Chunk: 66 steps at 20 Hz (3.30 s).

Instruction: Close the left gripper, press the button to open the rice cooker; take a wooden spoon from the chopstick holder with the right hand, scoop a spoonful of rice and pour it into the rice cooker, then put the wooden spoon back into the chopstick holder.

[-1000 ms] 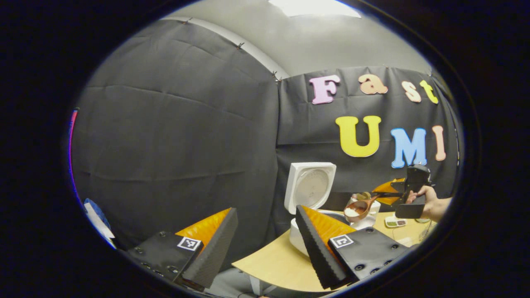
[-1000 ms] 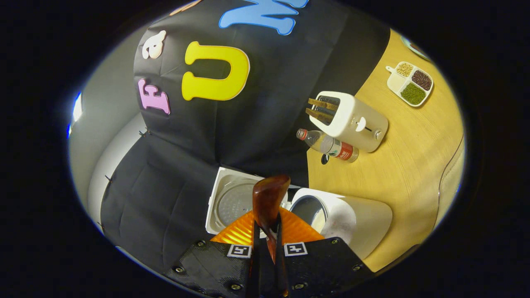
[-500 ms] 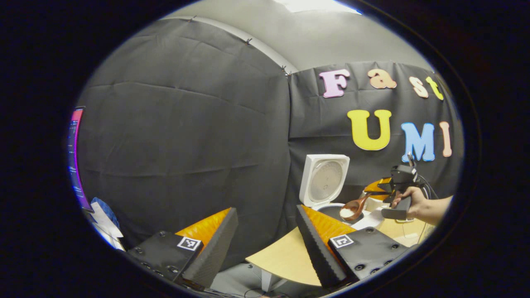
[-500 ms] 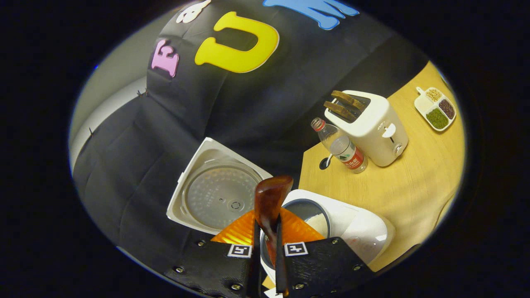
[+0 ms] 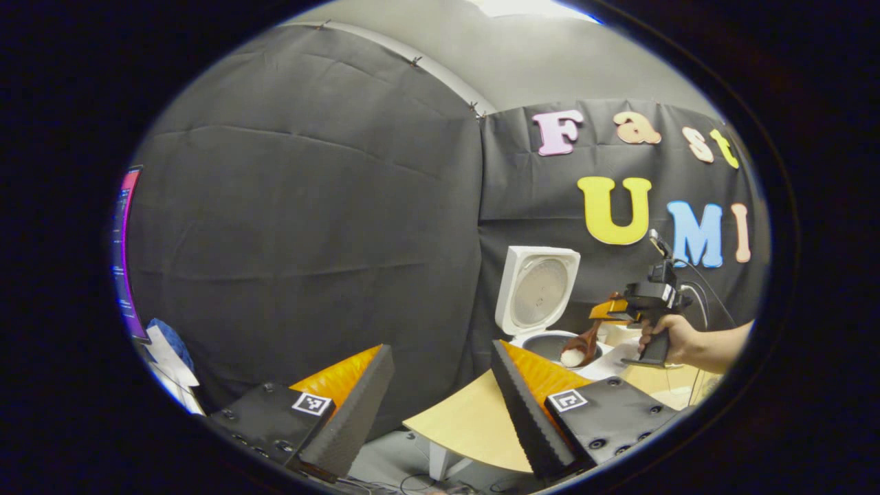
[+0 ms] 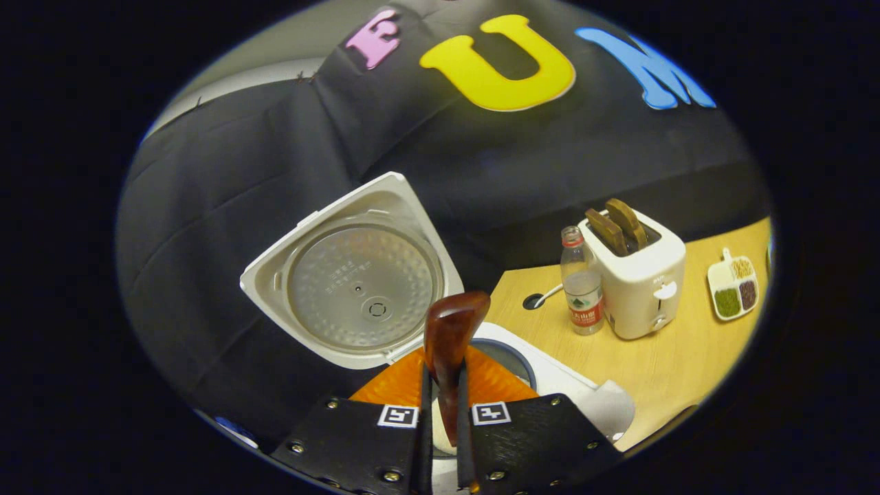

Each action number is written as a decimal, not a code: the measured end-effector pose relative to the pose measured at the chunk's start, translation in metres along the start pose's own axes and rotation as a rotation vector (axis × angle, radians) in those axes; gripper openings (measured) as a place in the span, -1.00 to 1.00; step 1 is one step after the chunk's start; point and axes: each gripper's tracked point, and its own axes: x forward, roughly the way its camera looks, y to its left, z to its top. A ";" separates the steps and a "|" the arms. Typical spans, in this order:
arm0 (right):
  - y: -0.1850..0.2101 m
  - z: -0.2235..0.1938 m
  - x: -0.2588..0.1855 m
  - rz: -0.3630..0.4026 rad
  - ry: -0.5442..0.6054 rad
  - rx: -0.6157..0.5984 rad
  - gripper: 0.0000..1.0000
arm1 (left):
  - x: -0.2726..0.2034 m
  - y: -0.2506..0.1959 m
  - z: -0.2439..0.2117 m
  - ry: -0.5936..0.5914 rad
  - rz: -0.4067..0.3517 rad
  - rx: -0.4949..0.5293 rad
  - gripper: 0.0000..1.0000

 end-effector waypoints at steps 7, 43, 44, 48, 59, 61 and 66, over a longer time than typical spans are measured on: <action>0.020 0.005 -0.003 -0.022 -0.032 -0.371 -0.72 | 0.005 -0.003 -0.001 -0.005 -0.005 -0.009 0.96; -0.063 0.111 -0.160 -0.031 -0.246 0.270 -0.72 | 0.014 -0.094 0.064 -0.117 -0.137 0.021 0.97; -0.069 0.113 -0.170 -0.042 -0.252 0.266 -0.72 | 0.014 -0.099 0.064 -0.121 -0.148 0.020 0.97; -0.098 0.121 -0.203 -0.068 -0.298 0.251 -0.72 | 0.021 -0.124 0.069 -0.125 -0.186 0.016 0.99; -0.213 0.125 -0.304 -0.249 -0.374 0.276 -0.72 | 0.029 -0.203 0.086 -0.164 -0.295 0.030 0.99; -0.230 0.125 -0.320 -0.285 -0.385 0.282 -0.72 | 0.029 -0.218 0.088 -0.169 -0.314 0.033 0.99; -0.277 0.118 -0.358 -0.378 -0.395 0.286 -0.72 | 0.029 -0.254 0.091 -0.178 -0.365 0.041 0.97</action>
